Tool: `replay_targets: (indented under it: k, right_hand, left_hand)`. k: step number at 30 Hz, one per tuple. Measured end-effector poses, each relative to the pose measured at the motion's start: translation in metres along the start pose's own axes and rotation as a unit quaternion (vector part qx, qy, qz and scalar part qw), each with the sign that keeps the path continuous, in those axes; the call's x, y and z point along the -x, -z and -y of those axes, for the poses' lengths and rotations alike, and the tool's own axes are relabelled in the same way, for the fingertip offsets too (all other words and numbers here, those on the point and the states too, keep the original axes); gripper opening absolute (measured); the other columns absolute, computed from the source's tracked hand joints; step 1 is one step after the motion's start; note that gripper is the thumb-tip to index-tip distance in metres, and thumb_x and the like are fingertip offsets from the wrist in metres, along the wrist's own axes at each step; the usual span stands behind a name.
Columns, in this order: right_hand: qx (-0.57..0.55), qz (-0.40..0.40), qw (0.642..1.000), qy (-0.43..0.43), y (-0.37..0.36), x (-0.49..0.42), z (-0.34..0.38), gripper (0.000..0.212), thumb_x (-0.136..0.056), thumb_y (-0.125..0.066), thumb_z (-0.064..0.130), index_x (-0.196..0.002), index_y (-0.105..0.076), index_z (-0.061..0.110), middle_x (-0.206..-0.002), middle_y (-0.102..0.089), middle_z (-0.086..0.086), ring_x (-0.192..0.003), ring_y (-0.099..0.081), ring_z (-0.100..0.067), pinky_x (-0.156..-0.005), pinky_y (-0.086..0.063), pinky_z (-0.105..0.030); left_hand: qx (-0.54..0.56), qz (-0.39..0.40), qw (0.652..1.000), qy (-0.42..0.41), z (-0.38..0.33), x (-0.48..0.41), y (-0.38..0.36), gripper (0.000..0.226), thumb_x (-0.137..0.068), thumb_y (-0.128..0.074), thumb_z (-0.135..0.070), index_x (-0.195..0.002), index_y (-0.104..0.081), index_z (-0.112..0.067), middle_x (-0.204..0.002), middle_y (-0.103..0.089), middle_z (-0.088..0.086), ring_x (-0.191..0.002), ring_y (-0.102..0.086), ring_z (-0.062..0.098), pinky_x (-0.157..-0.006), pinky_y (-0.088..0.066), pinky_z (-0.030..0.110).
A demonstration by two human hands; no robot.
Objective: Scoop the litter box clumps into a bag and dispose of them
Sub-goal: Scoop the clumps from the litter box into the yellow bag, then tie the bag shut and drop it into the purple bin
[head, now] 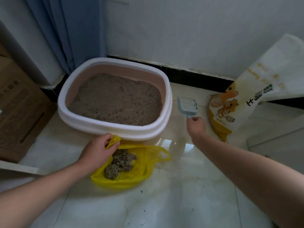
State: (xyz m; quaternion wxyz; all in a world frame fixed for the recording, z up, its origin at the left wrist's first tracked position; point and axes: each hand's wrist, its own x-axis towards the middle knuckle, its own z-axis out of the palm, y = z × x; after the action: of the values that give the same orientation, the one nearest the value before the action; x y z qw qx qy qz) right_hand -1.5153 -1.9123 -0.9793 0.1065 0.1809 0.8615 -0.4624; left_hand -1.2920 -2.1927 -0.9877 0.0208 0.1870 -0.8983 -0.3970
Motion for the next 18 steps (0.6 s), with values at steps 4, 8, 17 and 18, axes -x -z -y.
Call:
replay_targets:
  k: [4,8,17,18]
  right_hand:
    - [-0.047,0.010,0.995,-0.082,-0.011,-0.007,-0.017,0.029,-0.090,-0.060,0.016,-0.118,-0.061,0.007,-0.108,-0.063,-0.015,-0.091,-0.058,-0.030,-0.077,-0.048,-0.035]
    - [-0.052,0.020,0.993,-0.103,-0.013,-0.017,-0.024,0.032,-0.079,-0.074,0.017,-0.110,-0.070,0.009,-0.102,-0.070,-0.017,-0.072,-0.059,-0.028,-0.068,-0.053,-0.033]
    - [-0.022,0.011,0.995,-0.095,-0.019,-0.022,-0.029,0.036,-0.077,-0.081,0.037,-0.102,-0.073,0.011,-0.098,-0.071,-0.011,-0.089,-0.067,-0.030,-0.089,-0.055,-0.035]
    - [-0.014,0.015,0.996,-0.089,-0.020,-0.020,-0.029,0.034,-0.079,-0.080,0.036,-0.102,-0.073,0.012,-0.098,-0.070,-0.010,-0.088,-0.066,-0.029,-0.087,-0.054,-0.034]
  left_hand:
    - [-0.006,-0.003,1.000,0.000,0.000,-0.002,-0.001,0.032,-0.092,-0.066,-0.041,-0.070,-0.047,-0.027,-0.054,-0.044,-0.008,-0.051,-0.038,0.012,-0.052,-0.027,0.032]
    - [0.002,-0.019,1.000,0.004,0.001,-0.003,-0.001,0.034,-0.092,-0.067,-0.039,-0.070,-0.048,-0.020,-0.054,-0.045,-0.008,-0.051,-0.039,0.012,-0.053,-0.029,0.032]
    - [-0.017,-0.053,0.998,0.015,0.003,-0.001,0.009,0.029,-0.090,-0.068,-0.040,-0.073,-0.054,-0.022,-0.057,-0.053,-0.002,-0.058,-0.054,0.020,-0.055,-0.043,0.037]
    - [-0.015,-0.051,0.998,0.015,0.003,-0.001,0.009,0.029,-0.090,-0.068,-0.040,-0.073,-0.054,-0.021,-0.057,-0.054,-0.001,-0.058,-0.055,0.020,-0.055,-0.043,0.037]
